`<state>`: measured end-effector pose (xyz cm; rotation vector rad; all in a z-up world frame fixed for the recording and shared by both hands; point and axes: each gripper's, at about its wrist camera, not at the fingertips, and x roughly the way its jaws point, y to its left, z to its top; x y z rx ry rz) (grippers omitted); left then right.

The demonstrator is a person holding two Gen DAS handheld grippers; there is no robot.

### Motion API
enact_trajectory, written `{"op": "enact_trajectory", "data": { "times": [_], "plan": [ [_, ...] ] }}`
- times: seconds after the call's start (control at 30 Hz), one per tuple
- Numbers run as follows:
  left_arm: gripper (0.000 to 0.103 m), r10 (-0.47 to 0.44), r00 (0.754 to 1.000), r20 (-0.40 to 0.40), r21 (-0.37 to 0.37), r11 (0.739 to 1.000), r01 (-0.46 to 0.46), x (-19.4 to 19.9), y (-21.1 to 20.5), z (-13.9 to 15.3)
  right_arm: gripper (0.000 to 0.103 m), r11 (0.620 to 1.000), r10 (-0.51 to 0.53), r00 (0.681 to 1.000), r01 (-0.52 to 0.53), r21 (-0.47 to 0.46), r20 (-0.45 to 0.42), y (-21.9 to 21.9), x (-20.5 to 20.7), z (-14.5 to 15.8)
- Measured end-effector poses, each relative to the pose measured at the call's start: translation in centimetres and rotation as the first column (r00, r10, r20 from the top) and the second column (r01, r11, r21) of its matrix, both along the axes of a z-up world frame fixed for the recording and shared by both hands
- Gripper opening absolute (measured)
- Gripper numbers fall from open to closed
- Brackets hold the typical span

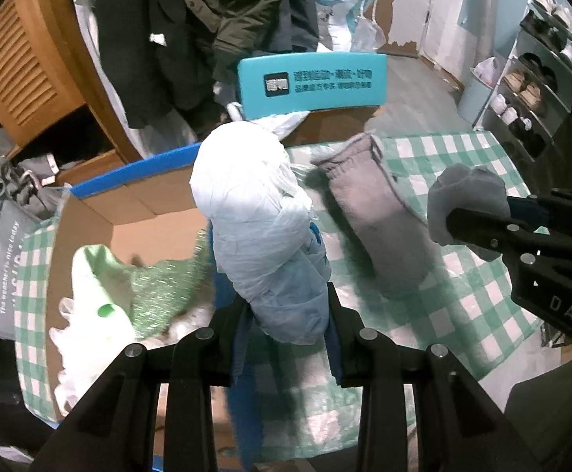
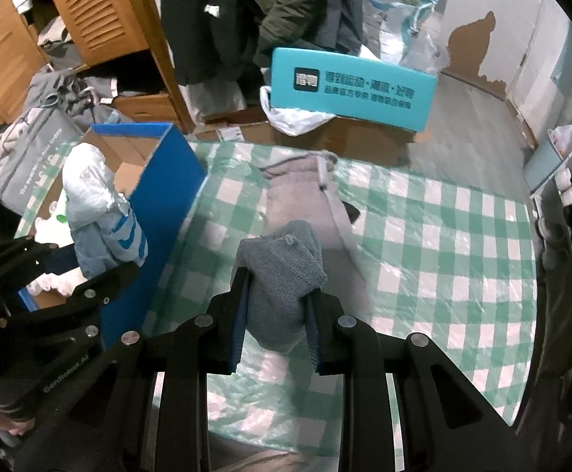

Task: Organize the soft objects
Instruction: 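Lift the bag bundle with the left tool while the right tool carries the grey cloth toward the box, then lower both items into the box and open both tools to release them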

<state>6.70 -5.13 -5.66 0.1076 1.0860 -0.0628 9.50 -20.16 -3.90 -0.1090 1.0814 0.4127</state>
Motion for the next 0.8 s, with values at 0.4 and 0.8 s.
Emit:
{"op": "enact_trajectory", "data": {
  "times": [0.4,0.8],
  "plan": [
    [0.034,0.063,0.997,0.039,-0.023,0.998,-0.062,0.1,4.2,1.7,0.024,0.999,0.05,0.999,-0.05,-0.004,0.012,4.4,0.8,0.7],
    [0.034,0.146,0.989,0.039,-0.053,0.988,-0.144,0.7,9.3,1.9,0.024,0.991,0.137,0.99,-0.137,-0.001,0.019,10.5,1.4,1.3]
  ]
}}
